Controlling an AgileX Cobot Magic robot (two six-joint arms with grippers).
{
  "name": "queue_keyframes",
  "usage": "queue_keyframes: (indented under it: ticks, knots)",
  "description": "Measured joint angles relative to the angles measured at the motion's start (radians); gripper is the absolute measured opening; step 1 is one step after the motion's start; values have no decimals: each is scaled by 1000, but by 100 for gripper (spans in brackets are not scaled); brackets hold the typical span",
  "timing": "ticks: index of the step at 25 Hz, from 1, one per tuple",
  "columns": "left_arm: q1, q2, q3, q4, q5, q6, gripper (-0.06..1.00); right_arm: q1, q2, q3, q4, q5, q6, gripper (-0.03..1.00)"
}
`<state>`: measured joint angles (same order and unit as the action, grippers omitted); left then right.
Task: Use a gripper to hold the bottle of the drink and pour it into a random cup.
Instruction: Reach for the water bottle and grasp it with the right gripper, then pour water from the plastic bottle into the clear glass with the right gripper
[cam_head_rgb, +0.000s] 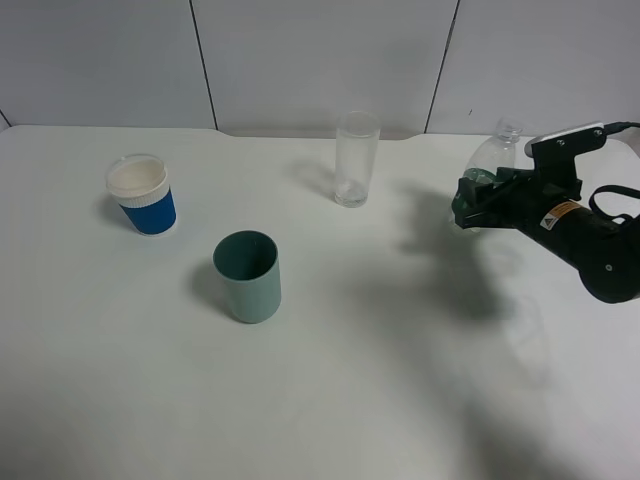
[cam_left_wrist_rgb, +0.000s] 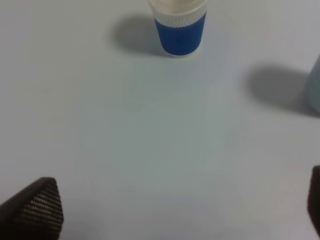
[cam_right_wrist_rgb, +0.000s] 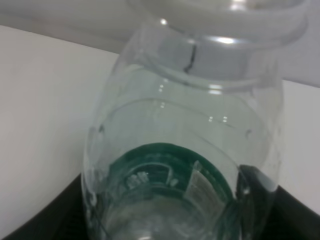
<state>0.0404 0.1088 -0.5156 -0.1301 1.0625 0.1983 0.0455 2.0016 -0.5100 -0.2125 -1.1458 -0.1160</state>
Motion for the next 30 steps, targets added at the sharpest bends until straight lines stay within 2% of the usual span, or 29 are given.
queue_keyframes:
  ticks: [7, 13, 20, 28, 30]
  knots:
    - [0, 0, 0, 0, 0, 0, 99, 33, -32, 0, -1, 0, 7, 56]
    - [0, 0, 0, 0, 0, 0, 99, 38, -146, 1, 23, -1, 14, 56]
    - [0, 0, 0, 0, 0, 0, 99, 85, -215, 2, 60, -3, 10, 56]
    - [0, 0, 0, 0, 0, 0, 99, 107, -217, 2, 143, 35, -23, 56]
    - [0, 0, 0, 0, 0, 0, 99, 107, -217, 2, 150, 70, -32, 56]
